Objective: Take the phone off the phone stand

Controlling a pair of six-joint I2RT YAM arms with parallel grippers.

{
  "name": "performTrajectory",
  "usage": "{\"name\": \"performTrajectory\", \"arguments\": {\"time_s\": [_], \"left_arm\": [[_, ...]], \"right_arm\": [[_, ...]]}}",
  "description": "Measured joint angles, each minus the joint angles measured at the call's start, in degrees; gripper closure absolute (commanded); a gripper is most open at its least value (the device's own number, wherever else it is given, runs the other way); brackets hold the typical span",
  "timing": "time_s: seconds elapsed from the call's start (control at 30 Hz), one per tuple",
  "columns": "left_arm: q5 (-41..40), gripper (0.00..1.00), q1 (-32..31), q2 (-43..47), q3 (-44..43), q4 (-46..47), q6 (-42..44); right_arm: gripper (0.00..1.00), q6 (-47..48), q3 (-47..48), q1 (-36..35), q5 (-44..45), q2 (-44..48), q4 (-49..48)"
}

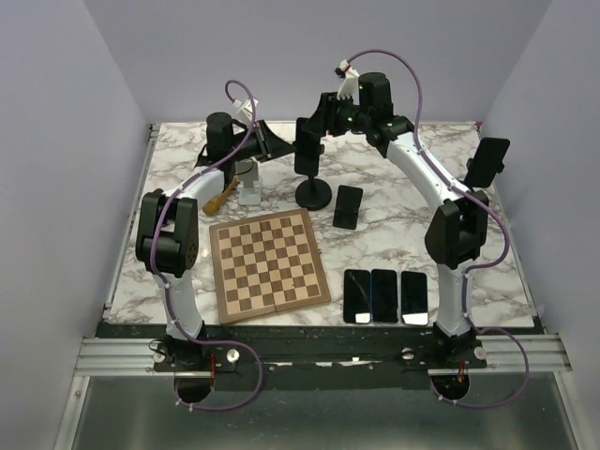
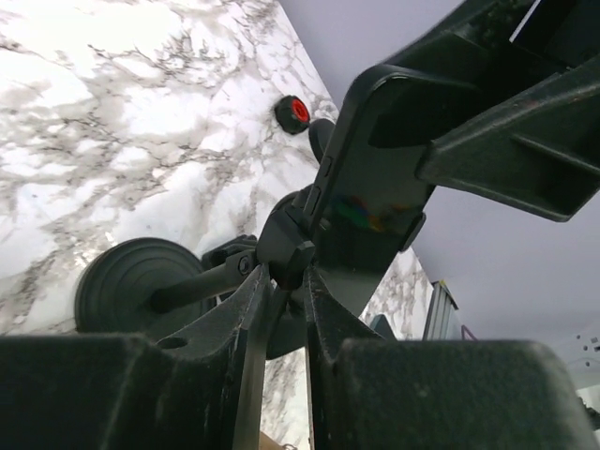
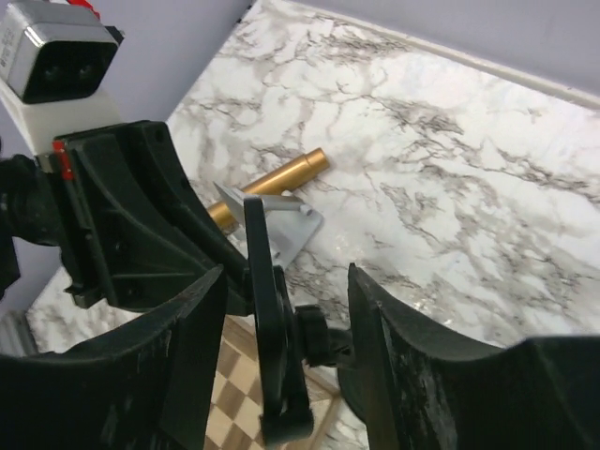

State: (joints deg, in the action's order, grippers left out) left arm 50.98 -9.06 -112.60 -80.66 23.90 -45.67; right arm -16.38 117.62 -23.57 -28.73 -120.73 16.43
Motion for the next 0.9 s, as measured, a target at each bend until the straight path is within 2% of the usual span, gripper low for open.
{"name": "performTrajectory", "arguments": {"time_s": [0.1,0.27,0.33,0.4,0.47,0.57,0.8,0.87,0.9], "left_arm": [[-0.02,1.00,-1.29,0.59,0.66,0.42,-1.01],[-0.52,0.98,-2.84,0.66,0.83,1.09,-2.97],[-0.90,0.89,-2.80,0.96,1.44,1.70,-3.61],[-1.20,0.72,-2.80,1.73,2.51,1.86,-3.93],[-1.40,0.59,-2.73,2.71,3.76,1.79,-4.20],[-2.38,0.48,-2.73,5.46,5.73,0.57,-4.31],[-6.10,0.45,-2.51,16.04,7.63,-8.31,-2.82],[-6.91,0.45,-2.34,19.32,7.96,-11.63,-1.73],[-7.54,0.45,-2.25,21.31,8.15,-13.66,-0.66]], "right_arm": [[0.14,0.13,-1.16,-0.07,2.67,0.98,0.09],[0.00,0.22,-1.99,-0.09,8.22,2.14,1.79],[0.00,-0.70,-1.99,-0.46,12.00,2.56,3.63],[0.00,-2.40,-1.99,-0.79,17.03,3.13,5.81],[0.00,-4.79,-2.14,-1.31,22.67,4.02,8.37],[0.00,-7.76,-2.93,-2.40,27.98,5.70,11.02],[0.01,-8.79,-7.04,-5.55,30.99,9.92,11.34],[0.07,-7.96,-7.61,-6.08,30.69,10.34,10.97],[0.14,-7.41,-7.76,-6.12,30.47,10.36,10.62]]}}
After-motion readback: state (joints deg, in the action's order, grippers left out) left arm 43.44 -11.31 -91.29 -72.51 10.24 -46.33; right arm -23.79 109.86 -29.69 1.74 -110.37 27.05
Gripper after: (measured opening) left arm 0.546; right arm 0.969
